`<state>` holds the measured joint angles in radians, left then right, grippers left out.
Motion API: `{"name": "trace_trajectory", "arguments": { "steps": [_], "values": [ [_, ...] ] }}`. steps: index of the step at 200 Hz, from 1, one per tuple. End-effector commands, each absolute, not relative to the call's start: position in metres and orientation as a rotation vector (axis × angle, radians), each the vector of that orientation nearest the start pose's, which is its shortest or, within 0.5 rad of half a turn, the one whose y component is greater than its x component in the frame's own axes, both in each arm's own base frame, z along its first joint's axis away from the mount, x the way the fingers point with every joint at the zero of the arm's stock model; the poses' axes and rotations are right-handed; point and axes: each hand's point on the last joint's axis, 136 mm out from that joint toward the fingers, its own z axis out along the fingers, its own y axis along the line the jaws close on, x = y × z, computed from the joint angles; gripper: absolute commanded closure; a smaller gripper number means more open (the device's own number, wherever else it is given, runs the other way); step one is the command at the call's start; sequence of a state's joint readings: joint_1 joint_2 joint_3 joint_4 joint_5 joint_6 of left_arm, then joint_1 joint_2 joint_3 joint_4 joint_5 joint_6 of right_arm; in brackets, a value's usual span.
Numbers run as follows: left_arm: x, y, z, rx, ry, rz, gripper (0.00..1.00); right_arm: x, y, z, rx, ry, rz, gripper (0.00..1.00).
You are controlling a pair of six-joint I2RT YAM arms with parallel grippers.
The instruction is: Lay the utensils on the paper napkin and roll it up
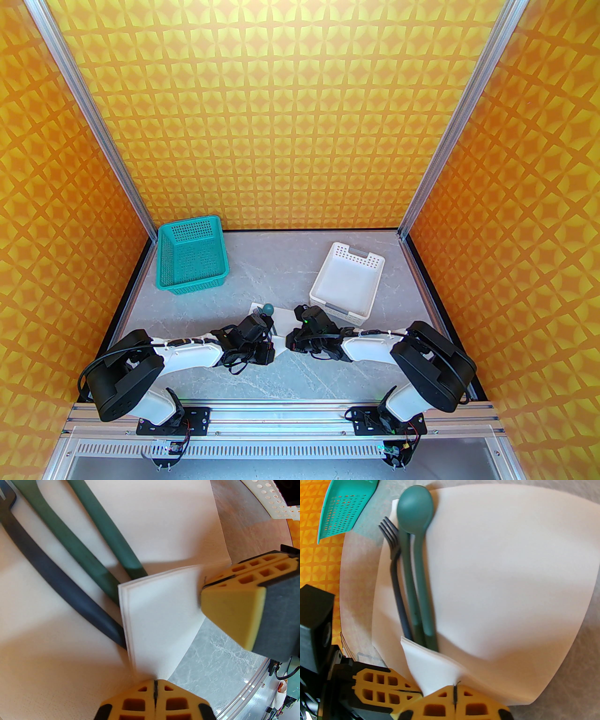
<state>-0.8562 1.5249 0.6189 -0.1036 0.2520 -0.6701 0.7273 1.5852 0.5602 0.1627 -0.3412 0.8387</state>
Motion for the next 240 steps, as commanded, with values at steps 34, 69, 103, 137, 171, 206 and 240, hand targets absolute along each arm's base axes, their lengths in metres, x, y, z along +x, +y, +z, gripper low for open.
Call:
{"name": "trace_trajectory", "arguments": {
  "steps": [34, 69, 103, 137, 171, 206, 240],
  "values": [
    [0.177, -0.273, 0.033, 0.384, 2.780, -0.834, 1.00, 0.220, 0.274, 0.001, 0.054, 2.768, 0.985, 1.00],
    [0.176, -0.290, 0.050, 0.404, 2.741, -0.963, 1.00, 0.219, 0.271, -0.001, 0.056, 2.778, 0.963, 1.00],
    [0.184, -0.299, 0.047, 0.394, 2.744, -0.971, 1.00, 0.218, 0.272, -0.001, 0.047, 2.780, 0.967, 1.00],
    [0.191, -0.300, 0.036, 0.395, 2.759, -0.928, 1.00, 0.218, 0.270, -0.001, 0.042, 2.783, 0.951, 1.00],
    [0.190, -0.297, 0.027, 0.392, 2.781, -0.899, 1.00, 0.217, 0.269, -0.001, 0.041, 2.785, 0.944, 1.00],
    [0.187, -0.288, 0.019, 0.387, 2.809, -0.849, 1.00, 0.217, 0.265, -0.003, 0.041, 2.796, 0.912, 1.00],
    [0.182, -0.276, 0.011, 0.382, 2.842, -0.785, 1.00, 0.217, 0.259, -0.005, 0.034, 2.815, 0.848, 1.00]
  ]
}}
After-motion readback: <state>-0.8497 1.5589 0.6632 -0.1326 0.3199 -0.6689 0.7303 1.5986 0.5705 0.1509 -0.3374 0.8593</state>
